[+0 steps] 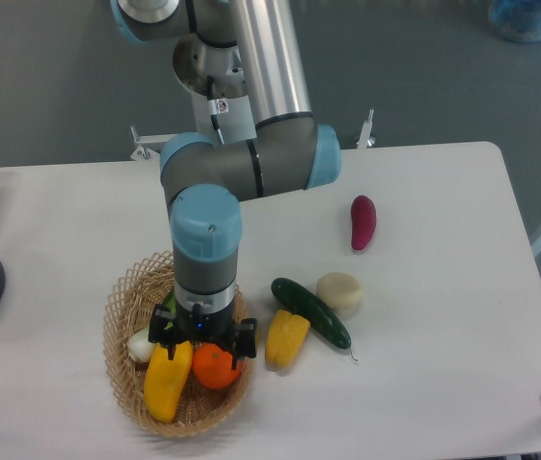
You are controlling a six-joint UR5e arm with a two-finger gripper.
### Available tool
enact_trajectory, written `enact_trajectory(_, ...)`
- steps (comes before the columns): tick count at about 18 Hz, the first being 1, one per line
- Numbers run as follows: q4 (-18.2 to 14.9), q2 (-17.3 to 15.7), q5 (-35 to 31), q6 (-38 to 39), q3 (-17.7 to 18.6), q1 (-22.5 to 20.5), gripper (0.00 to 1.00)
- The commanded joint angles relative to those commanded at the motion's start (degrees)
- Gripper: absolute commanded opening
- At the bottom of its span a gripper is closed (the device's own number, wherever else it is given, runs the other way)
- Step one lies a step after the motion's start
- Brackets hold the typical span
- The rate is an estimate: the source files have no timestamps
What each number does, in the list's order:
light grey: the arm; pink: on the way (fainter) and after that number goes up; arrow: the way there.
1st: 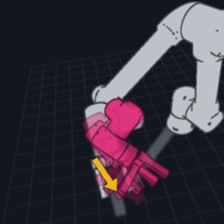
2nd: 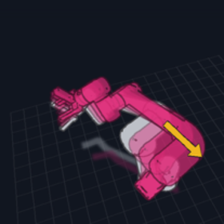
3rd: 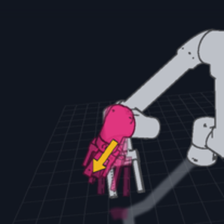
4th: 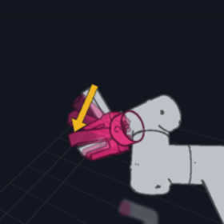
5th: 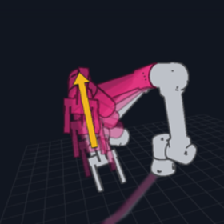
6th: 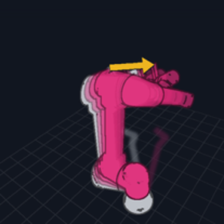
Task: Pick up the mango from the basket
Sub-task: 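Close the gripper around the yellow mango in the basket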
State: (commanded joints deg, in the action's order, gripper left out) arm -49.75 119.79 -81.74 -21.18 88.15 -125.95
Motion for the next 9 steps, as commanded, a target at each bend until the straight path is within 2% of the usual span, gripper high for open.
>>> enact_trajectory(9,0.17,2.55,0.00,-2.11,-0.35,2.37,1.00)
